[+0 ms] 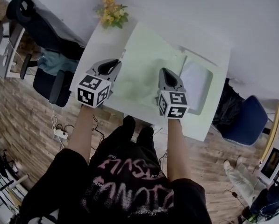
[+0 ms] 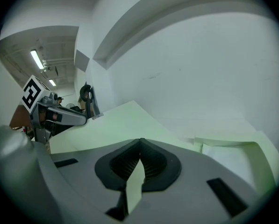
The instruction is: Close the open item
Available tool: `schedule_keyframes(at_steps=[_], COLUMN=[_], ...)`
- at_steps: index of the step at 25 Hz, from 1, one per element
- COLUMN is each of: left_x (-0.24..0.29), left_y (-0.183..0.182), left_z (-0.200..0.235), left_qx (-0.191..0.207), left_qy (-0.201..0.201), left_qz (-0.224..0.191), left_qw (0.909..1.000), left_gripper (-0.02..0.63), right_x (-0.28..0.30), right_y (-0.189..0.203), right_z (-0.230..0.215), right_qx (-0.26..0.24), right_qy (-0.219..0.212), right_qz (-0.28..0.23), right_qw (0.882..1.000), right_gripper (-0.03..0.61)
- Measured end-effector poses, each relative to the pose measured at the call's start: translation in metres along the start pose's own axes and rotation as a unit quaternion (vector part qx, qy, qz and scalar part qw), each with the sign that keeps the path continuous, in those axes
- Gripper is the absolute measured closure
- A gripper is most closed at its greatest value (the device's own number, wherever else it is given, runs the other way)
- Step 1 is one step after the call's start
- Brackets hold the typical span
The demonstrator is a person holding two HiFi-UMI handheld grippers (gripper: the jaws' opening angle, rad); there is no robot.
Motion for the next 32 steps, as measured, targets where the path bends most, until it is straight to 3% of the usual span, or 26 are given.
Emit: schedule_keyframes(at_steps=[18,26,32], left_x=[-0.01,-0.004,-0.001], left_y=[-0.043,-0.054,-0.053], left_z=[-0.07,-0.084,-0.08], left_qx=[0.047,0.085,0.089], left_qy=[0.024,-0.012,-0.03], left_qz=[-0.021,0.001,0.009], left_qw=[0.9984,0.9963,0.9955], left_gripper=[0.586,0.591,0.591], right_x=[-0.035,-0.054,-0.064], right_y=[0.01,0.016,0.032], right_z=[-0.021,-0.044,-0.072], right_qx=[0.021,0.032,0.052], right_qy=[0.002,0.012,0.033], right_qz=[-0.022,-0.028,-0.018], right_qw=[1.0,0.999,0.998], right_gripper=[0.569,0.569,0.569])
Point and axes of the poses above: the fingertips, and each gripper's own axes: x forward along the fingers, z to its left, y out of its underside, the point moved 3 cm from there along -x, backward along the fingers, and after that the axes turned 9 degrees about z, right-handed, at the moved point
